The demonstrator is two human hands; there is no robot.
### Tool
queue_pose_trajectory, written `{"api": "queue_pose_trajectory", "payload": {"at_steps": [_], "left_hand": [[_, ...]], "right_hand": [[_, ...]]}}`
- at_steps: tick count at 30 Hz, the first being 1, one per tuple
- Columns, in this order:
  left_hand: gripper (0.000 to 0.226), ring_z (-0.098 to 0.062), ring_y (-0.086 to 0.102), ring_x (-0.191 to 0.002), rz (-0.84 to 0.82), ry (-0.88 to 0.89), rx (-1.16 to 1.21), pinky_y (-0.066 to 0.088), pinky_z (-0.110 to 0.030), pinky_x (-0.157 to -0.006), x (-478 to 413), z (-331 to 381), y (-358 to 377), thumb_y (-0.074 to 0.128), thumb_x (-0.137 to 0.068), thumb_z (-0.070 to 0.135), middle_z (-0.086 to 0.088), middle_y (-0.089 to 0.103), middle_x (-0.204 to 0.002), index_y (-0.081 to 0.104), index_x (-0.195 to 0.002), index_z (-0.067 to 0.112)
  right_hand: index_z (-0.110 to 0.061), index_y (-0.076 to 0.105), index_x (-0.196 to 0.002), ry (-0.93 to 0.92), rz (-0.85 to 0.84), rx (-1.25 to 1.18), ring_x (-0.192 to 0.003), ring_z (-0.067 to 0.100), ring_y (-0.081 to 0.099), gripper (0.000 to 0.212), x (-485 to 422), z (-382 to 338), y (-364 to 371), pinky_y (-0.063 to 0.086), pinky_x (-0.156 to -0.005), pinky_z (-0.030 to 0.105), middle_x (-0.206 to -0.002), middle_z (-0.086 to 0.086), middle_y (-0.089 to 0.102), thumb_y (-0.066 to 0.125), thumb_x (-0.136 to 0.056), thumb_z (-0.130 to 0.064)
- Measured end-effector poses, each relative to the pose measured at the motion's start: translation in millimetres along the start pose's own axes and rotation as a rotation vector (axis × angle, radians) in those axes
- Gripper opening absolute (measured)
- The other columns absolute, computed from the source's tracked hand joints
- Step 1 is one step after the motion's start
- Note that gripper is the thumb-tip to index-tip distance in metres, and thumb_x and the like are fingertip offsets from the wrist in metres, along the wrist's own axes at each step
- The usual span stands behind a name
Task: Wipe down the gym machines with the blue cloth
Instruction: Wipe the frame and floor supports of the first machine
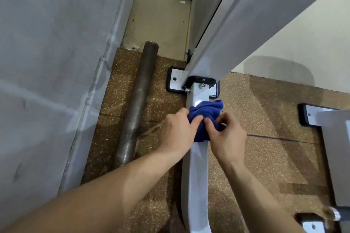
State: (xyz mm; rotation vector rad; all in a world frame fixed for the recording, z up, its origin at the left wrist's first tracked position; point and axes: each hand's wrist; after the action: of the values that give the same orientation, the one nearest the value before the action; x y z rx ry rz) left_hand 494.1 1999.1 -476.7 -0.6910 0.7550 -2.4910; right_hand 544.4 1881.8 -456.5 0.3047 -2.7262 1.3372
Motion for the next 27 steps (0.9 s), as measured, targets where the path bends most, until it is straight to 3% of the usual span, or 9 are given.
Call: {"api": "queue_pose_trajectory", "payload": {"at_steps": [2, 4, 7, 10, 14, 17, 19, 23, 27], "left_hand": [[0.034, -0.029, 0.062, -0.085, -0.004, -0.013, -0.056, 0.045, -0.035, -0.067, 5, 4, 4, 0.050, -0.098, 0.049, -0.009, 0.066, -0.091, 0.060, -0.097, 0.016], [0.034, -0.031, 0.062, -0.089, -0.003, -0.032, -0.075, 0.042, -0.034, -0.068, 14, 2, 3, 0.047, -0.100, 0.046, -0.010, 0.067, -0.094, 0.061, -0.101, 0.015], [0.034, -0.030, 0.063, -0.087, -0.056, -0.058, -0.039, 0.041, -0.034, -0.069, 36, -13, 6, 0.045, -0.101, 0.045, -0.009, 0.069, -0.089, 0.064, -0.096, 0.017], [0.027, -0.032, 0.064, -0.093, -0.070, -0.088, 0.085, 0.045, -0.038, -0.079, 53, -16, 15, 0.045, -0.103, 0.035, -0.010, 0.071, -0.098, 0.064, -0.106, 0.017], [0.037, -0.030, 0.060, -0.112, -0.087, -0.046, 0.194, 0.045, -0.036, -0.097, 40, -9, 17, 0.045, -0.104, 0.030, -0.009, 0.066, -0.122, 0.055, -0.136, 0.015], [0.033, -0.033, 0.060, -0.108, -0.106, -0.041, 0.168, 0.045, -0.039, -0.094, 8, -8, 18, 0.043, -0.105, 0.029, -0.012, 0.065, -0.119, 0.057, -0.129, 0.010], [0.030, -0.033, 0.061, -0.105, -0.104, -0.024, 0.169, 0.047, -0.041, -0.092, -7, -5, 20, 0.041, -0.105, 0.027, -0.013, 0.065, -0.116, 0.057, -0.124, 0.008], [0.044, -0.036, 0.058, -0.117, -0.115, -0.028, 0.178, 0.044, -0.041, -0.099, 6, -11, 28, 0.037, -0.107, 0.029, -0.016, 0.060, -0.132, 0.043, -0.146, 0.010], [0.055, -0.033, 0.053, -0.126, -0.195, -0.023, 0.141, 0.040, -0.038, -0.105, 58, -24, 34, 0.035, -0.107, 0.033, -0.014, 0.049, -0.148, 0.027, -0.156, 0.010]], "right_hand": [[-0.026, 0.063, -0.121, 0.040, -0.008, -0.037, -0.087, 0.013, 0.066, 0.031, 10, 7, 5, 0.053, -0.083, 0.028, -0.097, -0.006, 0.070, 0.071, -0.092, -0.030], [-0.023, 0.059, -0.136, -0.032, -0.021, 0.026, -0.100, 0.019, 0.066, 0.041, 15, 7, 8, 0.052, -0.090, 0.034, -0.111, 0.000, 0.070, 0.064, -0.096, -0.029], [-0.019, 0.067, -0.115, -0.069, -0.055, 0.184, -0.088, 0.023, 0.059, 0.025, 36, 7, 13, 0.040, -0.072, 0.032, -0.096, 0.000, 0.059, 0.053, -0.099, -0.031], [-0.018, 0.065, -0.101, -0.017, -0.065, 0.242, -0.084, 0.024, 0.055, 0.023, 57, 14, 14, 0.036, -0.070, 0.032, -0.096, 0.002, 0.056, 0.050, -0.099, -0.035], [-0.011, 0.066, -0.116, -0.005, -0.068, 0.144, -0.106, 0.017, 0.053, 0.028, 51, 25, 5, 0.033, -0.086, 0.016, -0.126, 0.009, 0.058, 0.056, -0.099, -0.032], [-0.016, 0.057, -0.118, -0.055, -0.160, 0.060, -0.095, 0.031, 0.064, 0.020, 24, 20, 15, 0.036, -0.072, 0.028, -0.107, 0.009, 0.070, 0.046, -0.104, -0.025], [-0.019, 0.054, -0.116, -0.038, -0.219, 0.002, -0.088, 0.030, 0.065, 0.020, 7, 13, 25, 0.033, -0.066, 0.030, -0.099, 0.005, 0.070, 0.038, -0.107, -0.028], [-0.021, 0.054, -0.125, -0.051, -0.213, -0.095, -0.084, 0.012, 0.061, 0.028, 18, 18, 27, 0.036, -0.068, 0.024, -0.101, -0.008, 0.066, 0.038, -0.107, -0.035], [-0.023, 0.057, -0.121, -0.028, -0.236, -0.082, -0.083, 0.009, 0.064, 0.025, 63, 43, 23, 0.039, -0.064, 0.008, -0.098, -0.010, 0.068, 0.039, -0.107, -0.031]]}}
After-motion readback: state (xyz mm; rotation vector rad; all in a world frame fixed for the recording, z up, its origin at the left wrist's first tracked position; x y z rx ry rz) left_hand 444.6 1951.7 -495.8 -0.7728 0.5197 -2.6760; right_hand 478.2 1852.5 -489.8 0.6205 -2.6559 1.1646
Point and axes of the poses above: each hand's wrist, its own x-axis away from the middle knuckle, its own y-axis out of the palm, z = x × y
